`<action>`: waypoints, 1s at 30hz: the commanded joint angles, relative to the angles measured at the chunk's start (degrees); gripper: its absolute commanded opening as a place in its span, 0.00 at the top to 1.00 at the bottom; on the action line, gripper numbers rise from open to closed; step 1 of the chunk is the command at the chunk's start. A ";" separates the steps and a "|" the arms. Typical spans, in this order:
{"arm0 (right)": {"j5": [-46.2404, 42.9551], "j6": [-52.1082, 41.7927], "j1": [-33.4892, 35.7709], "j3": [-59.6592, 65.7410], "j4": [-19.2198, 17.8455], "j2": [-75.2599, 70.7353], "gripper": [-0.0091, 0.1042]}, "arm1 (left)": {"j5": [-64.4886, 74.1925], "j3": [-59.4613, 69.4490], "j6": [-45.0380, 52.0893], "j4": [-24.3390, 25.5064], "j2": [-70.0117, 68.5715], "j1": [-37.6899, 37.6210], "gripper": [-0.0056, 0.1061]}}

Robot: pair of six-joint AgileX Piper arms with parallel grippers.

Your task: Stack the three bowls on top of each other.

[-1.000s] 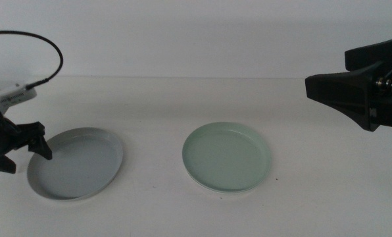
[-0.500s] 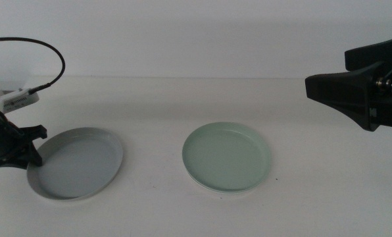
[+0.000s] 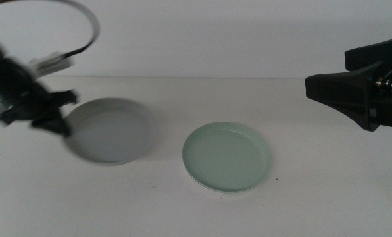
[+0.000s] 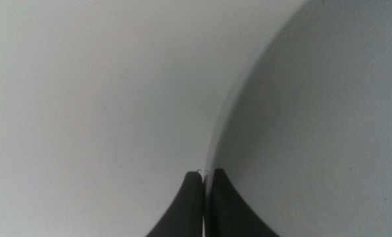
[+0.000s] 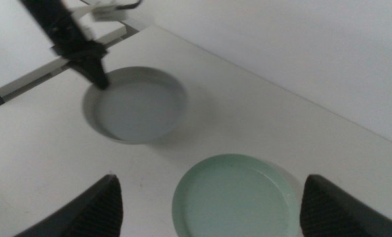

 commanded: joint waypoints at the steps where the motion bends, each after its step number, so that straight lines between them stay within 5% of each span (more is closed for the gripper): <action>1: -0.43 -0.24 -0.03 0.18 0.17 -0.18 0.10 | 2.27 -3.78 -2.99 1.04 -0.36 -6.29 0.97; 11: -0.43 0.01 -0.03 0.18 0.17 -0.18 0.10 | 3.76 -17.87 -8.37 1.83 7.56 -23.55 0.97; 23: -0.43 0.01 -0.03 0.18 0.17 -0.18 0.10 | 1.81 -19.69 -8.25 0.86 13.78 -27.53 0.97; 30: -0.43 0.01 -0.03 0.18 0.17 -0.18 0.10 | 1.57 -19.69 -3.27 -5.66 13.89 -27.53 0.97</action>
